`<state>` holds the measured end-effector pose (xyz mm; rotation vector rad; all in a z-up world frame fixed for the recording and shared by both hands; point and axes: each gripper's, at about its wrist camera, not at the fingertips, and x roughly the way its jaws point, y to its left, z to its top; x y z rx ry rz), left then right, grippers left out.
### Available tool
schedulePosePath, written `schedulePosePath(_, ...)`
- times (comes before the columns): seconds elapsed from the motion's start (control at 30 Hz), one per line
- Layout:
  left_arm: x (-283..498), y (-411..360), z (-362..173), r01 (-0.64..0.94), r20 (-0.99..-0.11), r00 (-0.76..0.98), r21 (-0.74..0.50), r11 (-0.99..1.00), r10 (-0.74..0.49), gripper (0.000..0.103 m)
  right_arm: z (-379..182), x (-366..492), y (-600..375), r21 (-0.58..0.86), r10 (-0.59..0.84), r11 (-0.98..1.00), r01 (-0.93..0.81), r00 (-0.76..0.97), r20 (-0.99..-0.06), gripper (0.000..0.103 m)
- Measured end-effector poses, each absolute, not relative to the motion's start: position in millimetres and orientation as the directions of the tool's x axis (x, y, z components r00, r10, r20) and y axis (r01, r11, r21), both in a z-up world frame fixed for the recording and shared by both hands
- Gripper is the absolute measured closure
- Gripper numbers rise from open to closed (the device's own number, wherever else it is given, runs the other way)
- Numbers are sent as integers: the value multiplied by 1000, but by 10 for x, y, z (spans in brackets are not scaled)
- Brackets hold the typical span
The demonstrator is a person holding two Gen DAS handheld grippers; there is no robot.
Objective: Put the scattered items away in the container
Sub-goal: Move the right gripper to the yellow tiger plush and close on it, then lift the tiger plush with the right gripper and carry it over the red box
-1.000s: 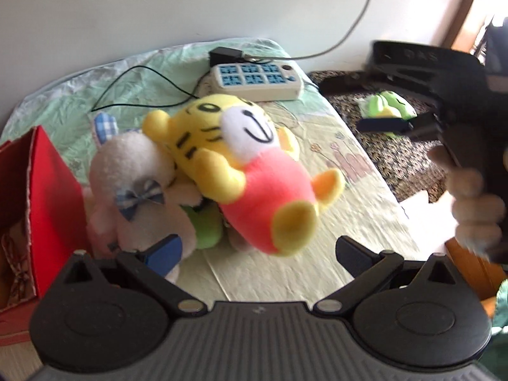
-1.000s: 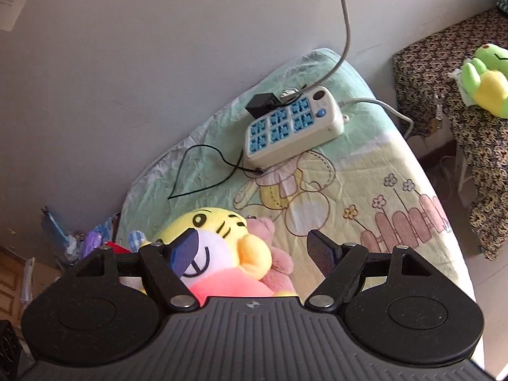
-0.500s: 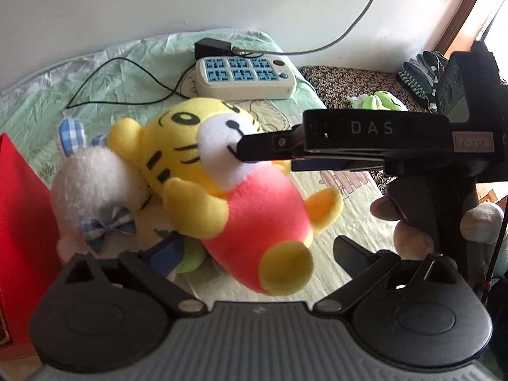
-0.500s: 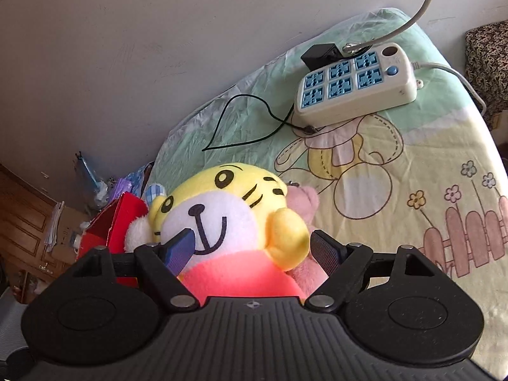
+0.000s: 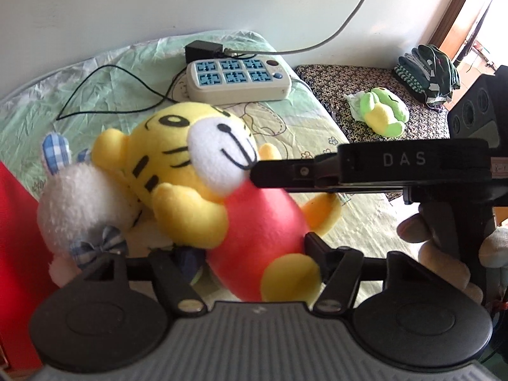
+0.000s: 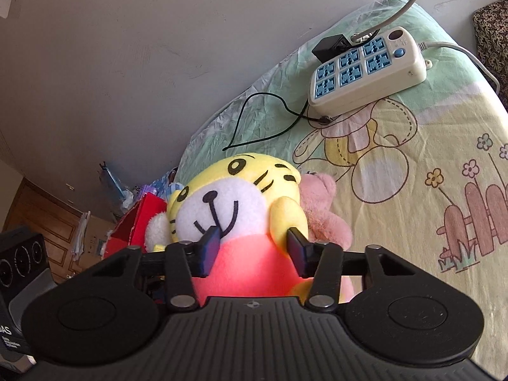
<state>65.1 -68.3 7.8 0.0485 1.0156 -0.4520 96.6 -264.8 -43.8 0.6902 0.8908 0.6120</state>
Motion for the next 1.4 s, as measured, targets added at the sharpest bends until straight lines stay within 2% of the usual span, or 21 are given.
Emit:
schedulePosePath(0.03, 636, -673, 89, 389, -827, 443, -171, 905, -347, 39, -440, 944, -2667, 765, 735, 617, -186, 483, -476, 78)
schedulePosePath(0.2, 528, -558, 34, 389, -835, 433, -166, 906, -339, 40, -432, 796, -2684, 756, 713, 634, -163, 501, -490, 76)
schedulePosePath(0.27, 488, -518, 17, 383, -833, 432, -176, 907, -345, 37, -436, 780, -2751, 762, 690, 634, -132, 542, -480, 70)
schedulePosePath(0.3, 476, -513, 23, 384, -830, 434, -182, 905, -351, 25, -439, 791, -2771, 759, 679, 640, -123, 554, -482, 63)
schedulePosePath(0.33, 476, -517, 35, 390, -824, 441, -180, 903, -355, 19, -450, 817, -2767, 748, 669, 653, -123, 557, -492, 50)
schedulePosePath(0.37, 481, -528, 58, 392, -818, 458, -165, 905, -347, 15, -472, 851, -2738, 728, 658, 674, -127, 553, -512, 44)
schedulePosePath(0.4, 492, -534, 98, 392, -811, 478, -146, 908, -337, 15, -495, 879, -2697, 704, 644, 697, -134, 548, -534, 38)
schedulePosePath(0.53, 505, -510, 257, 391, -773, 540, -118, 913, -332, 15, -483, 924, -2584, 681, 646, 709, -182, 553, -525, 39)
schedulePosePath(0.67, 593, -555, 124, 374, -800, 519, -103, 922, -300, 14, -642, 998, -2560, 747, 692, 651, -136, 510, -511, 34)
schedulePosePath(0.77, 642, -537, 38, 362, -816, 492, -126, 924, -304, 31, -706, 975, -2572, 779, 704, 620, -96, 508, -497, 32)
schedulePosePath(0.9, 606, -541, 60, 366, -802, 509, -127, 922, -313, 40, -550, 874, -2522, 756, 717, 630, -179, 508, -478, 58)
schedulePosePath(0.93, 577, -562, 84, 376, -797, 515, -120, 919, -315, 44, -520, 850, -2523, 756, 721, 627, -188, 506, -472, 68)
schedulePosePath(0.97, 544, -582, 119, 393, -790, 516, -125, 911, -331, 52, -499, 824, -2533, 769, 738, 608, -196, 499, -455, 78)
schedulePosePath(1.0, 511, -602, 151, 408, -782, 518, -129, 904, -346, 58, -488, 799, -2545, 800, 771, 563, -206, 481, -419, 101)
schedulePosePath(1.03, 483, -628, 181, 422, -778, 519, -126, 898, -353, 60, -472, 764, -2545, 827, 800, 519, -217, 463, -381, 102)
schedulePosePath(1.1, 432, -675, 189, 430, -779, 530, -93, 898, -334, 65, -378, 682, -2484, 802, 794, 541, -254, 468, -387, 102)
schedulePosePath(1.2, 411, -640, 131, 417, -780, 540, -78, 906, -315, 70, -344, 602, -2510, 784, 750, 581, -220, 519, -410, 97)
schedulePosePath(1.3, 406, -551, 90, 407, -775, 540, -101, 908, -329, 70, -319, 511, -2566, 711, 657, 678, -189, 590, -469, 71)
schedulePosePath(1.33, 404, -531, 84, 410, -774, 539, -102, 906, -331, 69, -313, 503, -2568, 686, 639, 702, -194, 597, -485, 65)
schedulePosePath(1.37, 401, -512, 83, 400, -777, 547, -85, 913, -312, 61, -324, 511, -2566, 665, 628, 720, -200, 596, -501, 63)
schedulePosePath(1.4, 396, -483, 95, 386, -775, 560, -68, 920, -292, 57, -344, 527, -2563, 642, 611, 740, -201, 600, -516, 61)
